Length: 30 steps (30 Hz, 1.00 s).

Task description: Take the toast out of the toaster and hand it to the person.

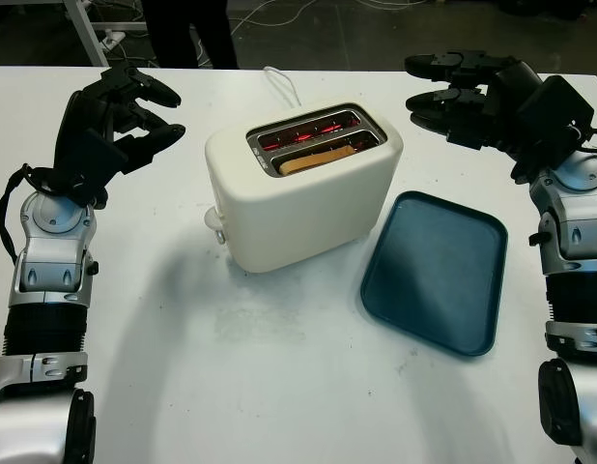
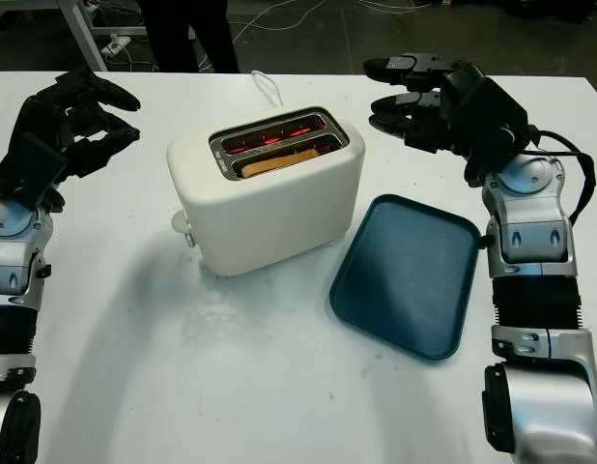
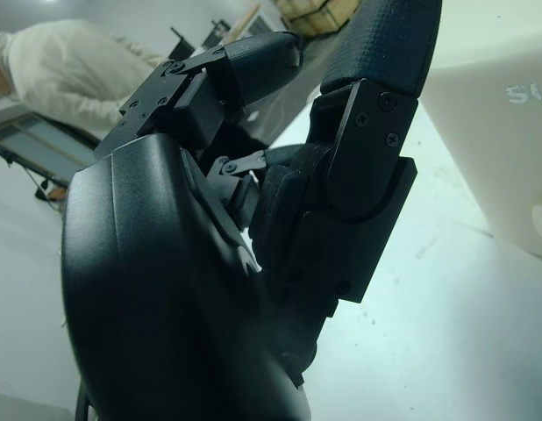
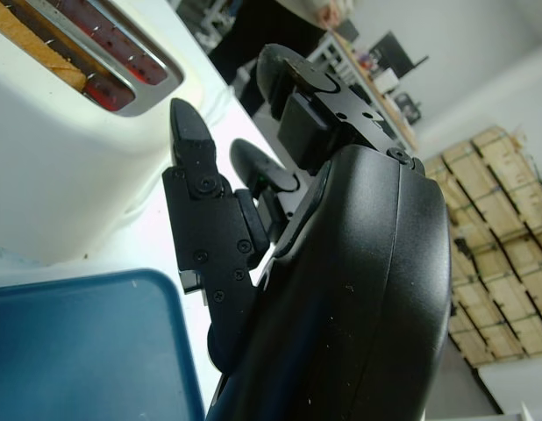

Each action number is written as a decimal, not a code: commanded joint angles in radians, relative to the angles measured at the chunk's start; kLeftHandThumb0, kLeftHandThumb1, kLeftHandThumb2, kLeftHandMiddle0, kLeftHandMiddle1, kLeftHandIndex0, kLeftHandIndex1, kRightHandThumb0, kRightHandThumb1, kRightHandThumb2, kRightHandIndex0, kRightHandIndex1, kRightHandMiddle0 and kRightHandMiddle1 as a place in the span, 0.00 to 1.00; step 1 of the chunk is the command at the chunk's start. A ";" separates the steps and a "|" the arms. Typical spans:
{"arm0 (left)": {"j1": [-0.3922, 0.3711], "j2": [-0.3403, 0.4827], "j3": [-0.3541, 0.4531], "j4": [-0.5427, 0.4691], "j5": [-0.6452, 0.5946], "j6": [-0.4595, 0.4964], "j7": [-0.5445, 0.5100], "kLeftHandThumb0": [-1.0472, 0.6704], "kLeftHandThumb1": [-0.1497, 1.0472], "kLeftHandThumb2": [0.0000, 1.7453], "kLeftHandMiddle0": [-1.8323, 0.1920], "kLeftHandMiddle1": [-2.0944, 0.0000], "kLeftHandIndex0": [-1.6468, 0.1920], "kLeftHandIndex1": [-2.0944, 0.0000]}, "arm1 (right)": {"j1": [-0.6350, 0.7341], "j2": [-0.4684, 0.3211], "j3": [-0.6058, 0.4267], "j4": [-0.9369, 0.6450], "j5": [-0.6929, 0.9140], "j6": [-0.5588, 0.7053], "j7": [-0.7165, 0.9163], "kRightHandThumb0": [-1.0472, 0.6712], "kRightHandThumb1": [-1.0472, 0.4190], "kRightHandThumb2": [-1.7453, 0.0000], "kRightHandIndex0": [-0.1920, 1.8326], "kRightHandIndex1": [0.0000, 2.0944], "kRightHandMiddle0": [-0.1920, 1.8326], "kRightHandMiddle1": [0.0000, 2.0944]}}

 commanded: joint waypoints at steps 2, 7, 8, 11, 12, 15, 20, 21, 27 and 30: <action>-0.005 0.019 0.001 -0.009 0.006 0.001 -0.006 0.00 0.89 0.07 0.63 0.39 0.64 0.42 | -0.001 0.000 0.000 0.004 0.003 -0.030 -0.003 0.47 0.09 0.96 0.37 0.25 0.45 0.01; -0.004 0.022 0.004 0.000 0.007 -0.016 -0.008 0.00 0.89 0.07 0.63 0.39 0.64 0.42 | -0.001 -0.003 -0.003 0.004 0.008 -0.028 0.001 0.47 0.09 0.96 0.37 0.26 0.45 0.01; -0.004 0.022 0.005 0.001 0.005 -0.018 -0.009 0.00 0.89 0.08 0.63 0.39 0.64 0.42 | -0.001 -0.003 -0.004 0.005 0.008 -0.029 0.001 0.47 0.09 0.96 0.37 0.26 0.45 0.01; -0.005 0.023 0.005 0.005 0.006 -0.021 -0.009 0.00 0.89 0.08 0.63 0.39 0.64 0.42 | -0.004 -0.003 -0.005 0.013 0.012 -0.033 0.006 0.48 0.09 0.96 0.37 0.26 0.45 0.01; -0.005 0.024 0.006 0.006 0.009 -0.023 -0.006 0.00 0.89 0.08 0.63 0.39 0.64 0.42 | -0.005 -0.003 -0.006 0.016 0.015 -0.035 0.009 0.48 0.09 0.95 0.36 0.26 0.45 0.01; -0.004 0.022 0.008 0.004 0.006 -0.017 -0.004 0.00 0.89 0.08 0.63 0.39 0.63 0.42 | -0.007 -0.003 -0.007 0.020 0.017 -0.037 0.016 0.48 0.09 0.96 0.36 0.26 0.45 0.01; -0.002 0.022 0.009 0.005 0.004 -0.015 -0.006 0.00 0.89 0.07 0.63 0.39 0.63 0.42 | -0.008 -0.007 -0.006 0.028 0.015 -0.056 0.024 0.48 0.09 0.96 0.36 0.26 0.45 0.01; -0.001 0.022 0.010 0.004 0.004 -0.013 -0.006 0.00 0.89 0.07 0.63 0.39 0.63 0.42 | -0.008 -0.008 -0.006 0.030 0.015 -0.058 0.025 0.48 0.09 0.96 0.36 0.26 0.45 0.01; 0.000 0.026 0.009 0.008 0.006 -0.027 -0.011 0.00 0.89 0.08 0.63 0.39 0.64 0.42 | -0.009 -0.008 -0.006 0.035 0.011 -0.059 0.022 0.47 0.09 0.96 0.36 0.27 0.45 0.01; -0.003 0.025 0.009 0.016 0.007 -0.033 -0.006 0.00 0.89 0.08 0.63 0.39 0.64 0.42 | -0.009 -0.011 -0.004 0.038 0.007 -0.067 0.024 0.47 0.09 0.97 0.36 0.27 0.45 0.01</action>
